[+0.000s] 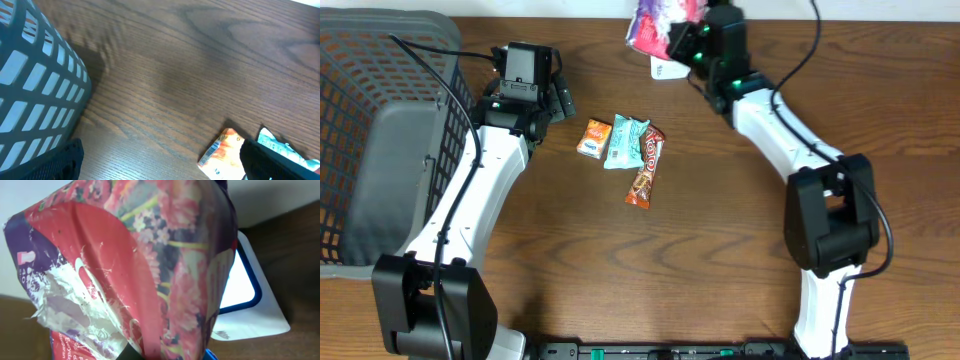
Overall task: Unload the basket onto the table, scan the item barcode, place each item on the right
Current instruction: 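Hold the red-purple box up under the scanner with the right gripper, then carry the box right and drop it at the table's right edge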
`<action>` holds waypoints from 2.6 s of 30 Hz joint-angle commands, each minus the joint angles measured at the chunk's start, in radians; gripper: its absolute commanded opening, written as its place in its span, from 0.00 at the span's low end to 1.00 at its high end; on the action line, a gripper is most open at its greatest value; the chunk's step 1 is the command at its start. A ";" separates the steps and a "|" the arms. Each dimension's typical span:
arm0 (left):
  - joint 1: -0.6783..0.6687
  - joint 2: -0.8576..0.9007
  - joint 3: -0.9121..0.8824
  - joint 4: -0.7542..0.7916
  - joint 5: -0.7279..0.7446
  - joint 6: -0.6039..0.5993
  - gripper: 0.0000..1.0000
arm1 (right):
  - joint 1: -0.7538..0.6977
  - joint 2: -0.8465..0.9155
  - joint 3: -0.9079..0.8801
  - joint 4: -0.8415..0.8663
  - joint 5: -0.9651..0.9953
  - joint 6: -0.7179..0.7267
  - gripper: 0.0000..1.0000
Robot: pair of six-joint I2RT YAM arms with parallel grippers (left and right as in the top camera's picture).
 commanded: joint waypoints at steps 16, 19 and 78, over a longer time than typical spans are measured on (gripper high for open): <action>0.004 0.002 -0.001 0.001 -0.006 -0.009 0.99 | -0.159 -0.072 0.035 -0.132 0.054 -0.073 0.01; 0.004 0.002 -0.001 0.001 -0.006 -0.009 0.99 | -0.274 -0.159 0.035 -0.304 0.056 -0.073 0.01; 0.004 0.002 -0.001 0.001 -0.006 -0.009 0.99 | 0.022 -0.006 0.017 -0.855 -0.293 -0.414 0.51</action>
